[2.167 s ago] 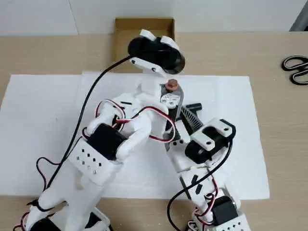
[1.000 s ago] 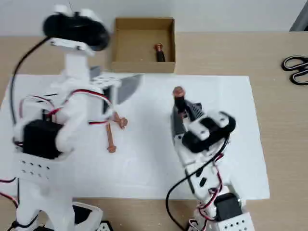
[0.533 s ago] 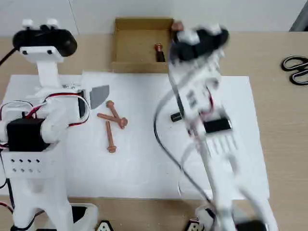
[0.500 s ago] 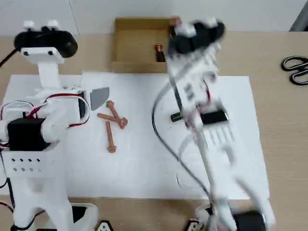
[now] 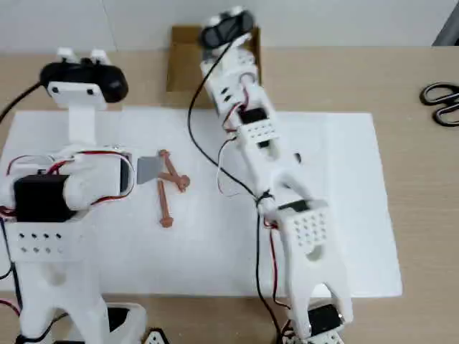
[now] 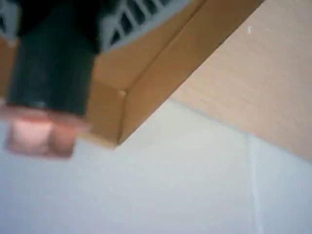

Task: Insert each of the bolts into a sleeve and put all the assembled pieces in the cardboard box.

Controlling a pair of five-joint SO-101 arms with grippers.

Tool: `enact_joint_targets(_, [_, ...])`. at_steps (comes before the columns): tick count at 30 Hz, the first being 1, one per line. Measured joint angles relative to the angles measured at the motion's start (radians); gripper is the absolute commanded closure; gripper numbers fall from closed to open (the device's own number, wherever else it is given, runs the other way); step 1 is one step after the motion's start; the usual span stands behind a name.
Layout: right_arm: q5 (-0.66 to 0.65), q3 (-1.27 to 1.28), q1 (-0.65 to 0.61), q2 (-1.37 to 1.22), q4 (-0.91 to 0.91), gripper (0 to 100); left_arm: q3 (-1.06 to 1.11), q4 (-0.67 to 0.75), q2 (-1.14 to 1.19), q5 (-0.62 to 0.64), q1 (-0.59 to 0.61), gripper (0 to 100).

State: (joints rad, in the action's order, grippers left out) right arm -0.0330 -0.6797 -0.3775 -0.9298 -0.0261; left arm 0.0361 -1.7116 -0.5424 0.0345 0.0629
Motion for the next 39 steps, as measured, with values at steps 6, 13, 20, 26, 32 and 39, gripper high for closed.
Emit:
enact_joint_targets(6, [0.000,-0.230,0.005,-0.244,0.000,86.1,0.000,-0.023,0.000,0.000,0.000,69])
enact_joint_targets(13, [0.000,-0.433,0.003,-0.270,-0.192,77.2,0.000,-0.023,0.000,0.000,0.000,69])
enact_joint_targets(20, [0.000,-0.772,0.005,-0.270,-0.534,77.2,0.000,-0.023,0.000,0.000,0.000,69])
enact_joint_targets(26, [0.000,-0.948,0.029,-0.213,-0.965,77.2,0.000,-0.023,0.000,0.000,0.000,69])
enact_joint_targets(32, [0.000,-0.956,0.078,0.026,-1.484,77.2,0.000,-0.023,-0.044,-0.046,0.000,69])
enact_joint_targets(39, [0.000,-0.959,0.153,0.249,-1.659,77.2,0.018,-0.023,-0.158,-0.055,0.000,69])
